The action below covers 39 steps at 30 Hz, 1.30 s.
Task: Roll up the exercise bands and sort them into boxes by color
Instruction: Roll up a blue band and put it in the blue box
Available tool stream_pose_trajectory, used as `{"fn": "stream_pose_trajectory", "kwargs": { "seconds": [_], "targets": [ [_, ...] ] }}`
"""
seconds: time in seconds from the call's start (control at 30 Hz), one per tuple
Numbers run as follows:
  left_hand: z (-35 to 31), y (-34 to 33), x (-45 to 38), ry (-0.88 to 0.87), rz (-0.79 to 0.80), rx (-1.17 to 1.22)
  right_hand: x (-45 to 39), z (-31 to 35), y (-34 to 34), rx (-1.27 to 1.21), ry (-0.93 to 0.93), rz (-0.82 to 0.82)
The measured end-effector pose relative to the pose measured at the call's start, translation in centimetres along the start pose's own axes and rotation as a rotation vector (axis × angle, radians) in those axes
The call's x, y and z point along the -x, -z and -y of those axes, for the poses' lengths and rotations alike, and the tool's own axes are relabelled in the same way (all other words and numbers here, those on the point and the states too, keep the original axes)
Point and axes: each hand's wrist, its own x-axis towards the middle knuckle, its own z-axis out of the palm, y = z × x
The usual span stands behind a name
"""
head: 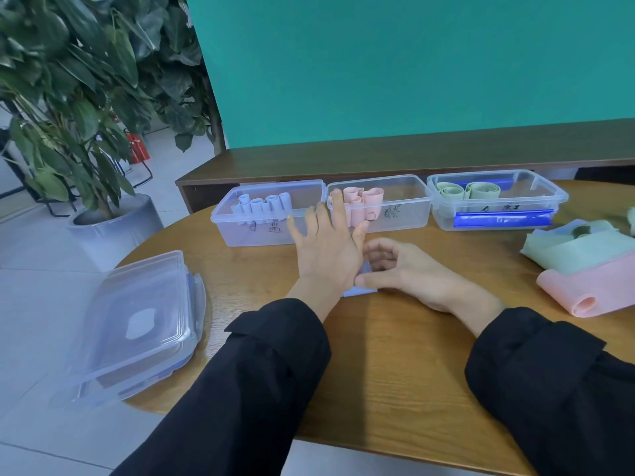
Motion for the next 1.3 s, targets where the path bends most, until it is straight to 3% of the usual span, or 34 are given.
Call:
{"fn": "stream_pose_trajectory", "kwargs": {
  "seconds": [0.07,0.17,0.37,0.6,0.9,1.03,1.3],
  "targets": [
    [0.0,0.1,-0.1,-0.008,-0.019,0.000,-0.2,-0.1,-0.4,0.112,0.025,-0.024],
    [0.0,0.0,-0.4,0.010,-0.078,0.024,-0.3,-0.2,-0.8,0.077,0.073,-0.096],
    [0.4,0.0,-1.7,-0.036,0.003,0.027,-0.8,-1.1,-1.0,0.241,0.124,-0.213],
    [1.1,-0.5,-2.2,-0.240,-0.221,0.020,-1.3,-1.2,-1.1,0.312,0.140,-0.238],
    [4.9,2.0,0.5,-0.253,0.091,0.567,-2.3,-1.1,-1.1,0.383,0.122,-0.290],
    [5.0,2.6,1.8,-0.336,0.233,0.570,-2.3,-0.9,-1.1,0.421,0.123,-0.299],
    [4.9,2.6,2.4,-0.334,0.234,0.502,-2.5,-0.9,-1.8,0.345,0.192,-0.431]
  ]
}}
